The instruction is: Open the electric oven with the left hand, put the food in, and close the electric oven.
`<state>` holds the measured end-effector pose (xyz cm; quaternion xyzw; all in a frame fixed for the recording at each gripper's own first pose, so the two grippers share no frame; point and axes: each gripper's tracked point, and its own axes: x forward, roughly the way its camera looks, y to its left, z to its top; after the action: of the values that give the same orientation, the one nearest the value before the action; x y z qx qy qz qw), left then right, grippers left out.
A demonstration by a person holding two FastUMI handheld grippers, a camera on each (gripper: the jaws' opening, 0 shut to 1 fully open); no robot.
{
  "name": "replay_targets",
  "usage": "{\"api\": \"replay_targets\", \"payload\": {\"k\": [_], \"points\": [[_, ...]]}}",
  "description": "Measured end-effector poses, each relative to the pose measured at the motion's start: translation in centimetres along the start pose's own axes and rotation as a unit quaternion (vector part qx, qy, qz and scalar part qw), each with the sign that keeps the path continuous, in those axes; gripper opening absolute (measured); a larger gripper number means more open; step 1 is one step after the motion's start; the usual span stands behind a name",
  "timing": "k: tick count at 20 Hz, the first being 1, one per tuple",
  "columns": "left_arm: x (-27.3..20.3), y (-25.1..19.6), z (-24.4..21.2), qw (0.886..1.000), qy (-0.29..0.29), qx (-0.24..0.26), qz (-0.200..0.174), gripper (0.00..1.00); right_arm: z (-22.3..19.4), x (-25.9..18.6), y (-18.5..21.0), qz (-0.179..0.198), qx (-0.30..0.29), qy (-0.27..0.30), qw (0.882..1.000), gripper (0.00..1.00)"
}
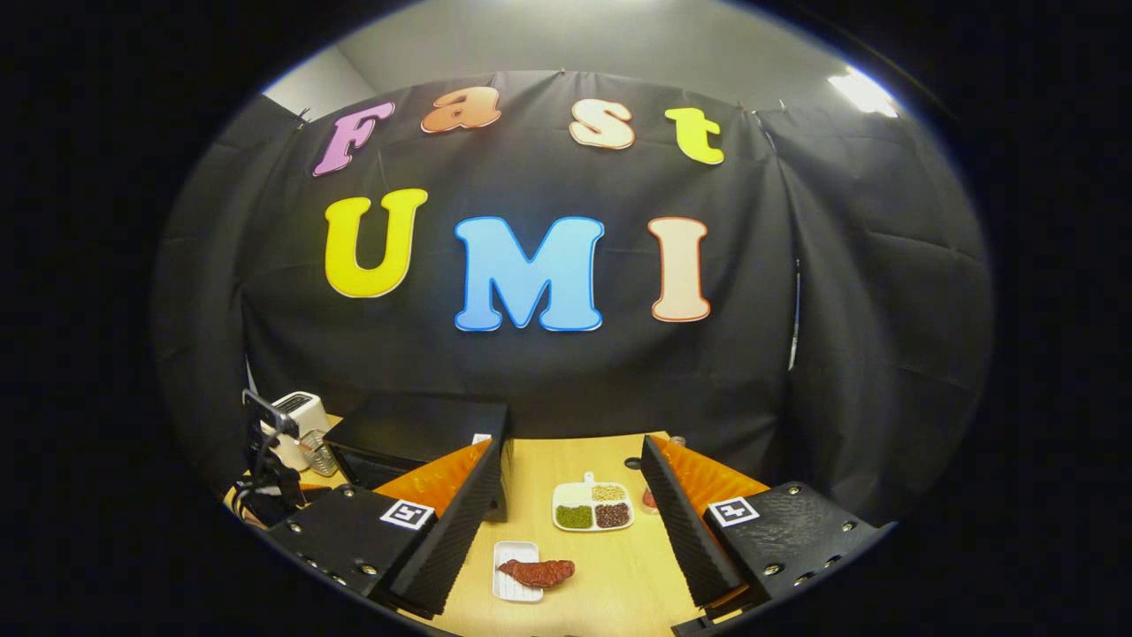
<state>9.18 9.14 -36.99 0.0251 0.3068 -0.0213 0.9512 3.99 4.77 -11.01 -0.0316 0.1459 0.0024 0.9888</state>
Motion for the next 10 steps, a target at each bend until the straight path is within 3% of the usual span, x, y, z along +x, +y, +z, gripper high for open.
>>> {"api": "replay_targets", "payload": {"k": [3,4,6,7,10], "points": [[-3.0,0.7,5.1,0.998,-0.061,-0.012,-0.004,0.97,-2.5,1.2,-0.4,0.018,0.024,0.044,0.999,0.97],[-4.3,1.0,6.7,0.997,-0.080,-0.009,-0.002,0.91,-3.5,1.7,-0.7,0.020,0.030,0.058,0.998,0.97],[-6.6,1.6,9.9,0.993,-0.118,-0.013,0.002,0.92,-5.4,2.5,-1.3,0.029,0.047,0.086,0.995,0.97],[-7.8,1.8,11.6,0.991,-0.135,-0.018,0.003,1.00,-6.6,3.0,-1.7,0.032,0.054,0.100,0.993,0.97],[-11.8,2.4,16.8,0.980,-0.195,-0.032,0.016,1.00,-11.0,4.7,-2.9,0.046,0.067,0.150,0.985,0.97]]}}
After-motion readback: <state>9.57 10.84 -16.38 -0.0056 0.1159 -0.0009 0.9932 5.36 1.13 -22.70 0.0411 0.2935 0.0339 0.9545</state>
